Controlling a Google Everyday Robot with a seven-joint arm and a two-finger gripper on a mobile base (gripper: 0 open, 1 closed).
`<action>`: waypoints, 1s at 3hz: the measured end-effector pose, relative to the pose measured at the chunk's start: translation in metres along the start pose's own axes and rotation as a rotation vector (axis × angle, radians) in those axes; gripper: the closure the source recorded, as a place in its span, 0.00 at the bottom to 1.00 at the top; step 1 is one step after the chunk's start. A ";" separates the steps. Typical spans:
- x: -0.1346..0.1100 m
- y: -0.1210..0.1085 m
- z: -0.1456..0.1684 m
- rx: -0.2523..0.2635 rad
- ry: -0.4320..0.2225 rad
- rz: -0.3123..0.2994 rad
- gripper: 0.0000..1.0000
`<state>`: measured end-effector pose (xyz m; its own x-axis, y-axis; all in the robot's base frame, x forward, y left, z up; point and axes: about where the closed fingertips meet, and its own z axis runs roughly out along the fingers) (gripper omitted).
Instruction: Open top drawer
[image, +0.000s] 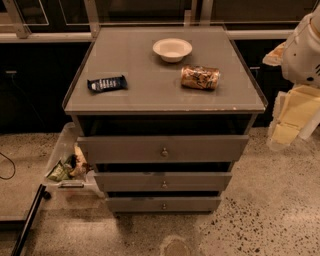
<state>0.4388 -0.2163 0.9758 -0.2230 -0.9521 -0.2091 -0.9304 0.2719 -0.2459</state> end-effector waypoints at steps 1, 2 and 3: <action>0.000 0.000 0.000 0.000 0.000 0.000 0.00; 0.008 0.011 0.035 -0.039 -0.031 0.017 0.00; 0.015 0.030 0.089 -0.081 -0.073 0.002 0.00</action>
Offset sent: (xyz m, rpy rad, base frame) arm -0.0043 -0.0020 -0.1121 0.1240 0.1122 -0.0019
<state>0.4335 -0.2097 0.8813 -0.2059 -0.9380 -0.2788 -0.9512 0.2588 -0.1683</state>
